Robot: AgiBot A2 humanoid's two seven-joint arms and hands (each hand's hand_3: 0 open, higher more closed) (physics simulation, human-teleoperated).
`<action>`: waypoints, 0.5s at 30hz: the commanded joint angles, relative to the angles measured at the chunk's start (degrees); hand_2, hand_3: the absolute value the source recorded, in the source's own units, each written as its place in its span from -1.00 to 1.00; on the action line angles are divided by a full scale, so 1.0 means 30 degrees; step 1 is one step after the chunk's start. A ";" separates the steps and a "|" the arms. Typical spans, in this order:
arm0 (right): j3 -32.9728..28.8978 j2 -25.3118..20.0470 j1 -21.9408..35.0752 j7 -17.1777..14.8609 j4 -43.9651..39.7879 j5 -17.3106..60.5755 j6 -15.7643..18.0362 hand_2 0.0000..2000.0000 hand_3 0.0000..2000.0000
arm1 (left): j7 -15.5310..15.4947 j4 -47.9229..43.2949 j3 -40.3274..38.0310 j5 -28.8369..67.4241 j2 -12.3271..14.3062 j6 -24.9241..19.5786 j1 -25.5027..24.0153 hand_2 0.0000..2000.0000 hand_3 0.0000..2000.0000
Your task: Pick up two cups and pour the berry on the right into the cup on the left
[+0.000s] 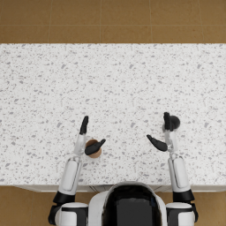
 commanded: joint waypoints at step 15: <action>-0.3295 -0.0454 -0.0438 0.0049 -0.3015 0.6282 -0.0048 -1.00 -1.00 | -0.0049 -0.0915 -0.2133 0.3902 -0.1158 -0.0049 -0.5250 -1.00 -1.00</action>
